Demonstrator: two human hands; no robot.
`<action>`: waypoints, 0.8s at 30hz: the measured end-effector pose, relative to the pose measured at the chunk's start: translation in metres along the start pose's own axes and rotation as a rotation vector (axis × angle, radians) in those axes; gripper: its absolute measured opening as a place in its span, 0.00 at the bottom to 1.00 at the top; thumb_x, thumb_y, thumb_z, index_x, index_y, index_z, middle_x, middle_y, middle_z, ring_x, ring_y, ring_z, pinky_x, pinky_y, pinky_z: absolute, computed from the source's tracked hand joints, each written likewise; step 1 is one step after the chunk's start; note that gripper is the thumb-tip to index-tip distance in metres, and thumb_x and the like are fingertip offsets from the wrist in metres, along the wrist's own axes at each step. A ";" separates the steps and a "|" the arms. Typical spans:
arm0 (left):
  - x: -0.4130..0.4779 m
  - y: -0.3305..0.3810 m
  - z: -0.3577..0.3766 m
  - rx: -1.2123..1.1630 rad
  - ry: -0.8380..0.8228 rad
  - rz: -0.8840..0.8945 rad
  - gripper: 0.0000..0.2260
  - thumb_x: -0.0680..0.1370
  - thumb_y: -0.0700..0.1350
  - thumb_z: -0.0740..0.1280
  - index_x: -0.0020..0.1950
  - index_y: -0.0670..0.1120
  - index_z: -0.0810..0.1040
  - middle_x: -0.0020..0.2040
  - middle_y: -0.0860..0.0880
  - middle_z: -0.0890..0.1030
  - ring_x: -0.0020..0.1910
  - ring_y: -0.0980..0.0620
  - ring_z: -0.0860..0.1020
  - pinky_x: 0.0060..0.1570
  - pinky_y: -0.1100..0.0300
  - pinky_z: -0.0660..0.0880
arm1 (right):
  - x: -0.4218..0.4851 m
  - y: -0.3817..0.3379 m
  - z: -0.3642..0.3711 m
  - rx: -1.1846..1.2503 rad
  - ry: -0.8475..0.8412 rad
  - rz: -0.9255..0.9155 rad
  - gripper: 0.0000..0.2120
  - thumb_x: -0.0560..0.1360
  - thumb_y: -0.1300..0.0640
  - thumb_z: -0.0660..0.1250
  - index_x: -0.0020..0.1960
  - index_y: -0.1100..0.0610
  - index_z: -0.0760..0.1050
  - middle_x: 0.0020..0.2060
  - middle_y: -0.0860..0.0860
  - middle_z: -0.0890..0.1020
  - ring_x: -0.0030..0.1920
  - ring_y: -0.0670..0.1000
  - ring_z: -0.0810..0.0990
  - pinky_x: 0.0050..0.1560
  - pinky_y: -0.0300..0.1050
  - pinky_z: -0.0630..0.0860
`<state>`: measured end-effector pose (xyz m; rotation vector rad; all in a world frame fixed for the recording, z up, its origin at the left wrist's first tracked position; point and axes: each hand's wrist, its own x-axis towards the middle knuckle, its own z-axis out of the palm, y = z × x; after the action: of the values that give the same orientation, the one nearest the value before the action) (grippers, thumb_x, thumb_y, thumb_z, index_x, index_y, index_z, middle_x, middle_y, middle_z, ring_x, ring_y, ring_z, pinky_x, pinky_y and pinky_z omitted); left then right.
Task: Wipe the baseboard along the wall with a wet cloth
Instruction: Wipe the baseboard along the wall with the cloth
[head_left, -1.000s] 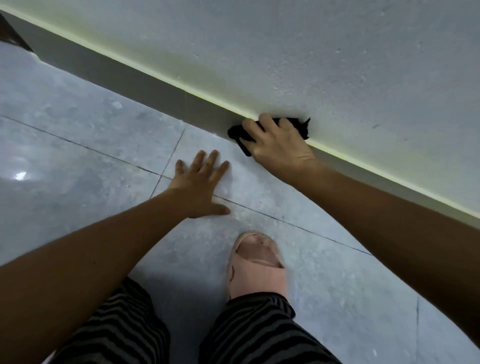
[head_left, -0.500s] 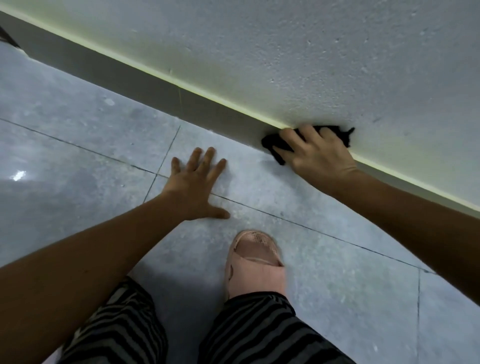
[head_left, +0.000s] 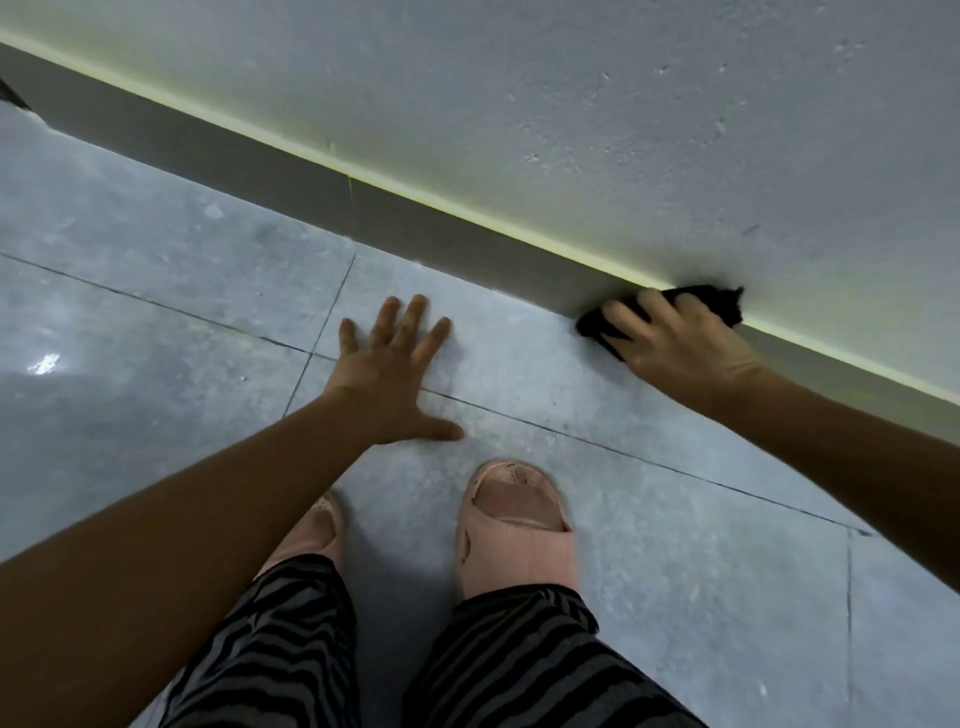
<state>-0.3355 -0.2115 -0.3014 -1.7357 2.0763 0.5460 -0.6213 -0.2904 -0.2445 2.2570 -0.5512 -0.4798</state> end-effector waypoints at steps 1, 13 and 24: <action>0.000 0.000 0.000 -0.006 -0.004 0.001 0.54 0.64 0.78 0.56 0.76 0.51 0.33 0.77 0.45 0.32 0.76 0.41 0.34 0.71 0.35 0.48 | -0.011 0.007 0.000 0.002 0.009 0.005 0.18 0.71 0.66 0.55 0.45 0.52 0.82 0.48 0.51 0.79 0.42 0.55 0.68 0.32 0.45 0.64; -0.001 0.010 -0.007 -0.084 -0.010 -0.056 0.52 0.64 0.79 0.50 0.77 0.50 0.37 0.77 0.44 0.33 0.75 0.41 0.34 0.72 0.36 0.47 | 0.071 -0.009 -0.029 0.087 0.182 0.044 0.19 0.73 0.63 0.53 0.46 0.51 0.82 0.50 0.49 0.80 0.46 0.55 0.71 0.32 0.44 0.67; 0.014 0.088 -0.004 -0.067 0.033 0.184 0.45 0.69 0.75 0.55 0.77 0.56 0.38 0.77 0.46 0.33 0.75 0.41 0.34 0.71 0.33 0.43 | -0.074 0.029 0.012 -0.011 -0.100 0.006 0.18 0.70 0.64 0.57 0.46 0.48 0.81 0.46 0.48 0.79 0.42 0.54 0.69 0.32 0.44 0.65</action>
<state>-0.4248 -0.2109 -0.3000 -1.6090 2.2800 0.6517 -0.6962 -0.2767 -0.2187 2.2296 -0.6046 -0.5942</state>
